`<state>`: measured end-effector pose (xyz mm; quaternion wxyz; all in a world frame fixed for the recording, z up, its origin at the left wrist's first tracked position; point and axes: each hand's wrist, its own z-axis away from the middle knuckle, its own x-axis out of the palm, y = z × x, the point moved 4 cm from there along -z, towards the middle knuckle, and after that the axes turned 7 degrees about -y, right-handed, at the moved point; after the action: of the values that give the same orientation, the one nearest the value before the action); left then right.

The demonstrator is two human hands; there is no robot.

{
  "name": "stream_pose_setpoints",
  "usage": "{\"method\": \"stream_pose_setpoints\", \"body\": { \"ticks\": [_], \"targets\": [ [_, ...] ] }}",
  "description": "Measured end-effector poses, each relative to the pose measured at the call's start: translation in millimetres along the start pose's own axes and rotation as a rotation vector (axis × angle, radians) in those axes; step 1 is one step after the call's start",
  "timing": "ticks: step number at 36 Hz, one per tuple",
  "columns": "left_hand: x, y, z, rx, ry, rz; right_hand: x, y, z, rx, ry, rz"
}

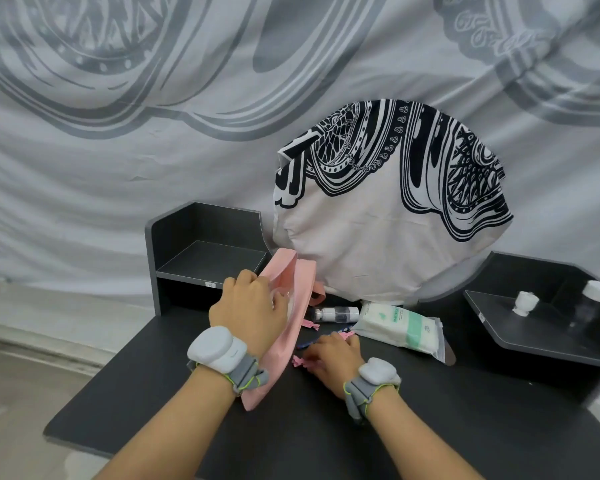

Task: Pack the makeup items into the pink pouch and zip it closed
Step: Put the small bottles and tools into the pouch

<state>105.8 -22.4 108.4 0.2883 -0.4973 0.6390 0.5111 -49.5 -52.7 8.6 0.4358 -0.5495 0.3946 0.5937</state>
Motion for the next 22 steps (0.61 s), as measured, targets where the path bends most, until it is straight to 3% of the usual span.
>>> {"method": "stream_pose_setpoints", "body": {
  "ticks": [6,8,17,22],
  "targets": [
    [2.1,-2.9,-0.1,-0.02,0.019,-0.031,5.2,-4.5,-2.7,-0.017,0.02,0.137],
    [2.5,-2.9,-0.6,-0.014,0.017,-0.033,4.5,-5.7,-4.9,-0.044,0.107,0.14],
    [-10.6,1.6,-2.9,0.009,0.066,-0.065,-20.2,25.1,-16.1,0.173,0.389,-0.254],
    [-13.8,6.1,-4.9,0.004,0.027,-0.013,-19.4,28.2,-44.0,0.276,0.313,-0.256]
  ]
}}
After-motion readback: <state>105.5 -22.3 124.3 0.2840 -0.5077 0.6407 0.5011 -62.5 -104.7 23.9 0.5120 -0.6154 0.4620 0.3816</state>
